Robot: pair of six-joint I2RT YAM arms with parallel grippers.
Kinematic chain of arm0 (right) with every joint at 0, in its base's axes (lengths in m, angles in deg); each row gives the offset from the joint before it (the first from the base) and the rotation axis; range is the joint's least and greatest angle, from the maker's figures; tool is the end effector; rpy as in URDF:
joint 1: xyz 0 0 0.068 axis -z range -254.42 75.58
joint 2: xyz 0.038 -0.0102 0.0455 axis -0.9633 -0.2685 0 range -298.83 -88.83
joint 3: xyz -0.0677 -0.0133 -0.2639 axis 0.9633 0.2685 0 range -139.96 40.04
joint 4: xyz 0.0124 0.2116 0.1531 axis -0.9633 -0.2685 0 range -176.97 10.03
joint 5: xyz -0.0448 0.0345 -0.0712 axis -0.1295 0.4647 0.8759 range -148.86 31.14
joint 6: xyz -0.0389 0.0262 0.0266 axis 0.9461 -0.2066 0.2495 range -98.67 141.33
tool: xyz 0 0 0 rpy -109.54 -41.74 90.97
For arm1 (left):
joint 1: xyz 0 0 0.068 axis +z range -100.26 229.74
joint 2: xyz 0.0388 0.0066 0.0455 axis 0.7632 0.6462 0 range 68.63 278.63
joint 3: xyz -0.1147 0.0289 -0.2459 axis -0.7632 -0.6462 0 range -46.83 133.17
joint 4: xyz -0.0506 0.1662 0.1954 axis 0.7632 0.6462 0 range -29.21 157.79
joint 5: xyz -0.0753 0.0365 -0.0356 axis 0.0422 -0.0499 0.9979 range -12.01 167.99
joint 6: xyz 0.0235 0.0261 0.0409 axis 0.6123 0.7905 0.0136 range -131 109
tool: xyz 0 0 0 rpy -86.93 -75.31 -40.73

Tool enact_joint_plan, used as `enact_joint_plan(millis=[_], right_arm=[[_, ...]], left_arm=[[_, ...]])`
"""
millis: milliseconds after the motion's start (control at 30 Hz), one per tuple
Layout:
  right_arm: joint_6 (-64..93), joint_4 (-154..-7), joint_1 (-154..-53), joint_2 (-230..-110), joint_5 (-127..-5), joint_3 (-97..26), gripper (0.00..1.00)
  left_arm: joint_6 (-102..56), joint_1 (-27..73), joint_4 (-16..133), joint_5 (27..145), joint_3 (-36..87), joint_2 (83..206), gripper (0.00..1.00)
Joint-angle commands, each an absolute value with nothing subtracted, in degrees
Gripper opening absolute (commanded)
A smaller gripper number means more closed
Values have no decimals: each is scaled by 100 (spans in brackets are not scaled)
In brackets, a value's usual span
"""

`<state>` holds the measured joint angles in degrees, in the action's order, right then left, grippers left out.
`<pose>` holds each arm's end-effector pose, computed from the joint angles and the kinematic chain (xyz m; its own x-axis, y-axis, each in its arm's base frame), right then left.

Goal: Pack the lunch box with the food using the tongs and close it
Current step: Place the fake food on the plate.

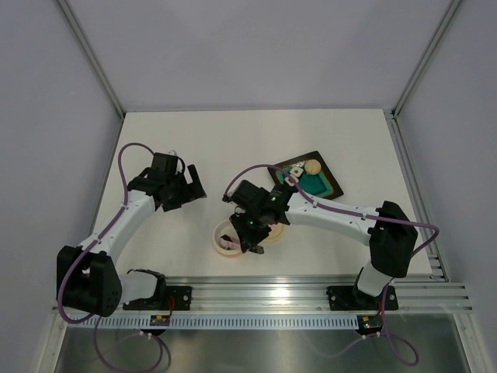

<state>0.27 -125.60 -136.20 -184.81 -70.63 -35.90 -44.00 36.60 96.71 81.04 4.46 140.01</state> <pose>0.1559 0.3057 0.2493 -0.7264 -0.6094 -0.3177 -0.6872 0.6514 0.3217 0.2407 -0.0583 0.2451 -0.8166 -0.3678 -0.4449 -0.2249 0.9126 -0.3415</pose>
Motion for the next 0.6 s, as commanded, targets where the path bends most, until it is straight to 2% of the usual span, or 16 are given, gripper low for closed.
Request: enact_joint_plan(millis=[0, 67, 200, 267, 433, 567], right_arm=[[-91, -12409, -13480, -18384, -7126, -3563, 1], [-109, -12488, -13472, -18437, -7046, -3599, 3], [-161, -12620, -13472, -18419, -6792, -3660, 19], [-179, -12716, -13472, -18410, -6651, -3739, 23], [-214, -12893, -13472, -18349, -6422, -3897, 40], [-223, -12972, -13480, -18287, -6317, -3959, 42]], left_arm=[[-4352, 3691, 9490, 8194, 468, 13912, 98], [-4361, 3682, 9489, 8203, 459, 13903, 98], [-4361, 3691, 9472, 8203, 424, 13903, 98], [-4361, 3682, 9463, 8221, 441, 13912, 98], [-4343, 3691, 9454, 8238, 476, 13939, 98], [-4343, 3691, 9445, 8238, 459, 13956, 98]])
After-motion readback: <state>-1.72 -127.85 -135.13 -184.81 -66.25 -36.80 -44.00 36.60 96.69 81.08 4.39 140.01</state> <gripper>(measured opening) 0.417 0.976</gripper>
